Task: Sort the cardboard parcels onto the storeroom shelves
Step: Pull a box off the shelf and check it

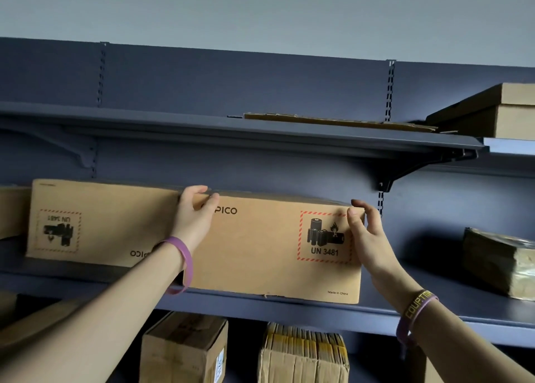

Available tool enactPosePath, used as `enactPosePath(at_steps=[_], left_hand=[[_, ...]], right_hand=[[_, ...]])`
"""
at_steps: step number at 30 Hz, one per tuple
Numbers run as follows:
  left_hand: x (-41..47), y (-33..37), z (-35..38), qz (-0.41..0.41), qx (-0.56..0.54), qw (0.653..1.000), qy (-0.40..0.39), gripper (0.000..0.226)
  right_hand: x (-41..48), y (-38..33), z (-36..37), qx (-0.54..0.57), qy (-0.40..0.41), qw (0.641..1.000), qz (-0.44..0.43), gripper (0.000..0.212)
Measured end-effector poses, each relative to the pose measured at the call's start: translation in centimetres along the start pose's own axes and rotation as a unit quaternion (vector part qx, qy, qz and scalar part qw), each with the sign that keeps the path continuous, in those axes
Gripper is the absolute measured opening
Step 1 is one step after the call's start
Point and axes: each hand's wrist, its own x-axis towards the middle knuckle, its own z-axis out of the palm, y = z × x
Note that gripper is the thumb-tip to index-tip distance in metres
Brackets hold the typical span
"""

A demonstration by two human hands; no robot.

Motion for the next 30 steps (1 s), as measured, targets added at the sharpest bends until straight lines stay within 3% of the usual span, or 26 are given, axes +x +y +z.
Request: enactPosePath(at_steps=[8,13,16,19,22,26,28,30], left_hand=[[-9.5,6.0,-1.6,-0.003,-0.009,1.000,0.015,0.030],[-15.9,8.6,-3.1,-0.090,-0.097,0.990,0.041,0.027],[-19.1,9.4,-4.8,-0.147,-0.130,0.981,0.013,0.049],[-21.5,10.1,-6.6,-0.194,-0.118,0.973,-0.034,0.069],[-23.2,11.1,-7.9,-0.194,-0.089,0.968,-0.133,0.048],[-24.7,11.5,-9.2,-0.190,-0.106,0.967,-0.131,0.055],[-25.4,11.4,-9.9,-0.176,-0.116,0.968,-0.137,0.060],[-25.8,11.0,-10.5,-0.158,-0.106,0.972,-0.136,0.065]], right_hand=[[-7.7,-4.8,-6.0,0.017,0.025,0.999,-0.020,0.021],[-12.8,-6.7,-9.7,0.063,0.070,0.996,-0.006,0.014],[-16.0,-6.7,-12.0,0.082,0.058,0.995,0.001,0.009],[-18.8,-6.4,-13.9,0.091,0.041,0.995,0.020,0.028],[-20.9,-6.7,-15.3,0.105,0.006,0.994,0.033,0.042],[-22.1,-7.1,-16.6,0.127,-0.025,0.990,0.055,0.064],[-22.4,-7.4,-16.8,0.128,-0.036,0.989,0.067,0.065],[-22.9,-8.6,-16.5,0.108,-0.049,0.991,0.055,0.052]])
